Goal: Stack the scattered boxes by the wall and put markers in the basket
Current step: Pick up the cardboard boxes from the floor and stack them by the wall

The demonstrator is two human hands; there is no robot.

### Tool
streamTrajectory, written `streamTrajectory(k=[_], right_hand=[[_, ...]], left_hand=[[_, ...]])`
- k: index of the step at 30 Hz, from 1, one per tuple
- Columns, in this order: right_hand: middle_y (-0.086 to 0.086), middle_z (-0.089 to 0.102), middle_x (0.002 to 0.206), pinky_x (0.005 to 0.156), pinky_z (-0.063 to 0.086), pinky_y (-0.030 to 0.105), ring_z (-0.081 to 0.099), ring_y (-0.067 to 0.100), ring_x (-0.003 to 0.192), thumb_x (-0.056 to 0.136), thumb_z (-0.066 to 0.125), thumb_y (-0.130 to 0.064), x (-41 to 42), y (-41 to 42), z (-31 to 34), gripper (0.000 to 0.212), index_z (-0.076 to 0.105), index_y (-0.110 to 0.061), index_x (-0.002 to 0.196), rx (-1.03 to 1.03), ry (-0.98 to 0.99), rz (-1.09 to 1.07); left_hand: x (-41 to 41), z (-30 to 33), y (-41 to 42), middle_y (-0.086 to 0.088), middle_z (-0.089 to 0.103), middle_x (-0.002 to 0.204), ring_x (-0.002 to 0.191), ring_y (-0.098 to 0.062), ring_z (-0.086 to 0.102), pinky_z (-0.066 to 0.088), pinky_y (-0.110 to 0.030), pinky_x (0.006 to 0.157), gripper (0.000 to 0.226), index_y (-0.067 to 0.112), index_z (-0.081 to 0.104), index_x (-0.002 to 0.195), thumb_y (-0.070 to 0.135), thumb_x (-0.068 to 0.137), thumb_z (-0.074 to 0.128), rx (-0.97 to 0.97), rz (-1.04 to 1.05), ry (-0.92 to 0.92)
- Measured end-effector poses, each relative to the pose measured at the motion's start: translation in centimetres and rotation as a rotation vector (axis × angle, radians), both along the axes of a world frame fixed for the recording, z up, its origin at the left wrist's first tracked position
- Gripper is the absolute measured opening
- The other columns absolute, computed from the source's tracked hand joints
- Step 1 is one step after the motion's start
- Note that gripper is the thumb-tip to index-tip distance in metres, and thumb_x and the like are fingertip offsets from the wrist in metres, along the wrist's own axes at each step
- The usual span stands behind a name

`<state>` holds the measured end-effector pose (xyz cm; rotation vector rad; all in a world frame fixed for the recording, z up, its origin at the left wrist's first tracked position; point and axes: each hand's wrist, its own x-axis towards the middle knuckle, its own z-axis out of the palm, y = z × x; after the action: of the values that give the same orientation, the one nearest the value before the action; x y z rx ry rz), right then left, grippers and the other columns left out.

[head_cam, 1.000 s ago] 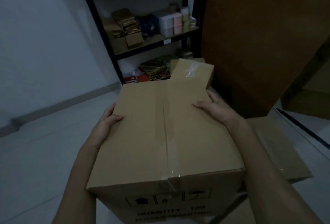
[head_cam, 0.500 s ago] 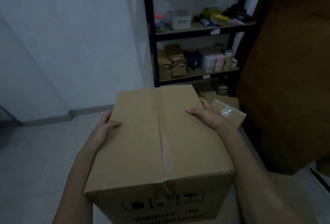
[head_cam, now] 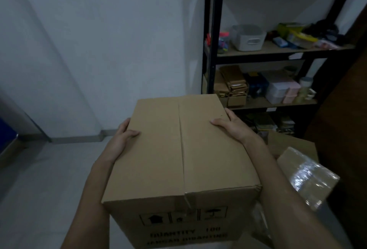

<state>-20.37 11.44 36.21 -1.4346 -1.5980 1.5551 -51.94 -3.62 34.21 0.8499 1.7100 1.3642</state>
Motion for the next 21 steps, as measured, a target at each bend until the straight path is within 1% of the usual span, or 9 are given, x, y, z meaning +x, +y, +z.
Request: streamTrajectory(k=[2,3,6,8,10,12,14,17,21], right_hand=[[0.0,0.046,0.146,0.078,0.044,0.033,0.054,0.014,0.097,0.08,0.076,-0.042,-2.4,2.4,-0.1,0.095,0.019,-0.034,0.155,-0.002,0.015,-0.009],[0.0,0.046,0.146,0.082,0.045,0.035,0.055,0.015,0.1,0.079,0.076,-0.043,-3.9,3.8,-0.3,0.096,0.019,-0.034,0.155,-0.006,0.016,-0.012],[0.0,0.046,0.146,0.099,0.045,0.041,0.056,0.021,0.112,0.076,0.078,-0.045,-7.3,7.6,-0.3,0.098,0.02,-0.035,0.155,-0.01,0.014,-0.008],[0.0,0.047,0.144,0.102,0.045,0.044,0.056,0.023,0.114,0.075,0.078,-0.046,-9.2,10.1,0.0,0.097,0.021,-0.036,0.154,0.005,0.003,-0.002],[-0.001,0.048,0.142,0.097,0.048,0.04,0.056,0.021,0.112,0.075,0.078,-0.046,-11.1,12.7,0.4,0.096,0.023,-0.036,0.153,0.02,0.004,0.0],[-0.003,0.051,0.137,0.08,0.049,0.032,0.058,0.015,0.102,0.075,0.078,-0.045,-13.0,15.4,0.8,0.096,0.024,-0.035,0.154,0.027,0.014,0.0],[-0.006,0.053,0.129,0.067,0.044,0.026,0.057,0.007,0.091,0.075,0.078,-0.045,-14.9,18.2,0.9,0.095,0.027,-0.035,0.153,0.037,0.023,-0.003],[-0.009,0.05,0.117,0.064,0.042,0.025,0.054,0.002,0.086,0.075,0.078,-0.046,-17.2,22.7,1.0,0.094,0.027,-0.036,0.152,0.038,0.019,0.004],[-0.007,0.052,0.123,0.063,0.042,0.022,0.055,0.0,0.086,0.077,0.078,-0.043,-20.9,29.1,2.0,0.088,0.03,-0.033,0.151,0.063,0.015,0.018]], left_hand=[[-2.3,0.4,2.6,-0.014,0.052,0.141,0.121,-0.031,0.055,0.046,-0.038,0.09,0.058,0.014,0.039,0.146,0.004,0.09,0.051,0.002,0.006,0.005],[-3.6,0.6,4.0,-0.011,0.052,0.141,0.116,-0.027,0.057,0.048,-0.033,0.085,0.059,0.015,0.039,0.147,0.004,0.09,0.051,0.004,0.019,0.001],[-6.7,1.1,7.4,0.0,0.052,0.136,0.095,-0.004,0.058,0.046,-0.018,0.067,0.062,0.018,0.036,0.149,0.006,0.091,0.053,0.008,0.06,-0.013],[-8.5,1.3,9.4,0.0,0.052,0.136,0.097,-0.006,0.059,0.046,-0.021,0.069,0.062,0.02,0.036,0.149,0.008,0.091,0.053,0.01,0.06,-0.019],[-10.3,1.8,11.7,-0.002,0.052,0.139,0.103,-0.013,0.059,0.047,-0.026,0.073,0.062,0.021,0.036,0.149,0.009,0.091,0.054,0.013,0.056,-0.02],[-11.9,2.2,14.1,0.0,0.052,0.139,0.103,-0.012,0.058,0.047,-0.026,0.075,0.063,0.021,0.035,0.15,0.01,0.091,0.054,0.019,0.07,-0.011],[-13.5,2.6,16.6,-0.001,0.052,0.139,0.107,-0.014,0.058,0.048,-0.027,0.079,0.062,0.021,0.035,0.149,0.009,0.091,0.053,0.032,0.072,-0.011],[-15.6,3.2,20.8,-0.003,0.054,0.136,0.104,-0.014,0.059,0.048,-0.027,0.076,0.061,0.021,0.038,0.148,0.008,0.09,0.053,0.05,0.075,-0.009],[-18.6,4.2,26.7,-0.003,0.053,0.137,0.108,-0.017,0.058,0.049,-0.027,0.077,0.061,0.019,0.037,0.148,0.007,0.091,0.053,0.047,0.1,0.007]])
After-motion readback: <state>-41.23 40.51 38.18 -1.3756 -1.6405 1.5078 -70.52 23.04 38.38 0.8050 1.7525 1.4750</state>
